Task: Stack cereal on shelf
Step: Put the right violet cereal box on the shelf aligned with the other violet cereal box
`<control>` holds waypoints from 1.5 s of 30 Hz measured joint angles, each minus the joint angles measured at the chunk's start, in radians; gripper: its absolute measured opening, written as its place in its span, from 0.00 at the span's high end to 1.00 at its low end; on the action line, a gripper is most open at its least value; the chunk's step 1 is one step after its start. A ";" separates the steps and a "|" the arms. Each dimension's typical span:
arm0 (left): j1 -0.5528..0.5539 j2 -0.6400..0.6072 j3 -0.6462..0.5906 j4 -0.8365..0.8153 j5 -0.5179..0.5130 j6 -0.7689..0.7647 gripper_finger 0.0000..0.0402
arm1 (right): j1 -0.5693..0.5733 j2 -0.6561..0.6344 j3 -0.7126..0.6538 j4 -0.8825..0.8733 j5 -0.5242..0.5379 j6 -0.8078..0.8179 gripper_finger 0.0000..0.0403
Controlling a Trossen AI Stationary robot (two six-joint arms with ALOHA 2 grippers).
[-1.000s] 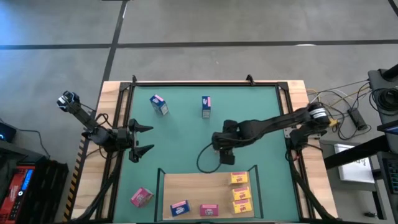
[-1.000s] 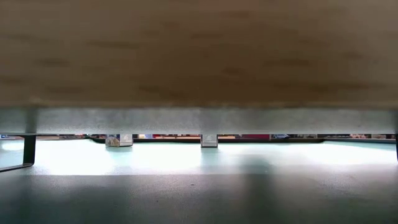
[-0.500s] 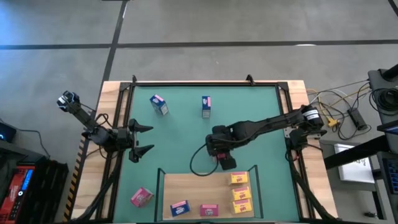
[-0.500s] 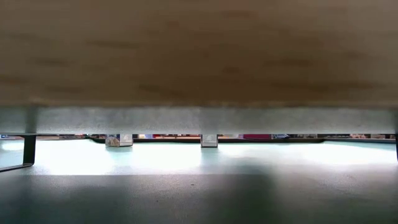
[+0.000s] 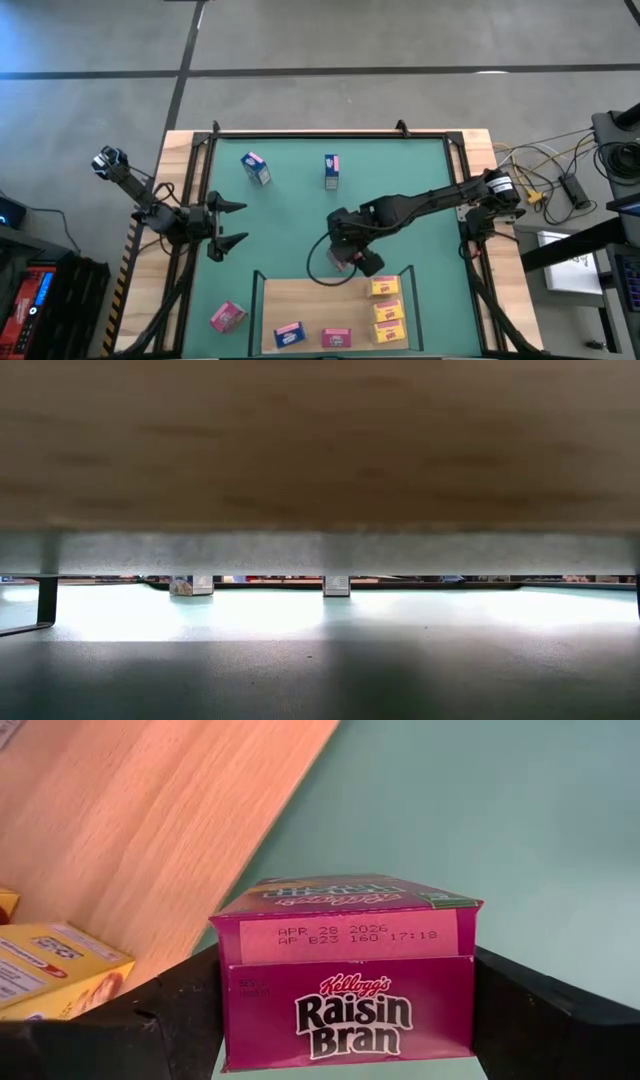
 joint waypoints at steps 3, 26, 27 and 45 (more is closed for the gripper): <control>0.000 0.000 0.000 0.000 0.000 0.000 0.04 | 0.000 0.000 0.000 0.000 0.000 -0.059 0.23; 0.000 0.000 0.000 0.000 0.000 0.000 0.04 | 0.110 -0.002 0.095 -0.065 -0.001 -0.353 0.29; 0.000 0.000 0.000 0.000 0.000 0.000 0.04 | 0.115 -0.002 0.095 -0.061 -0.003 -0.353 0.29; 0.000 0.000 0.000 0.000 0.000 0.000 0.04 | 0.207 0.001 0.092 -0.044 -0.011 -0.356 0.29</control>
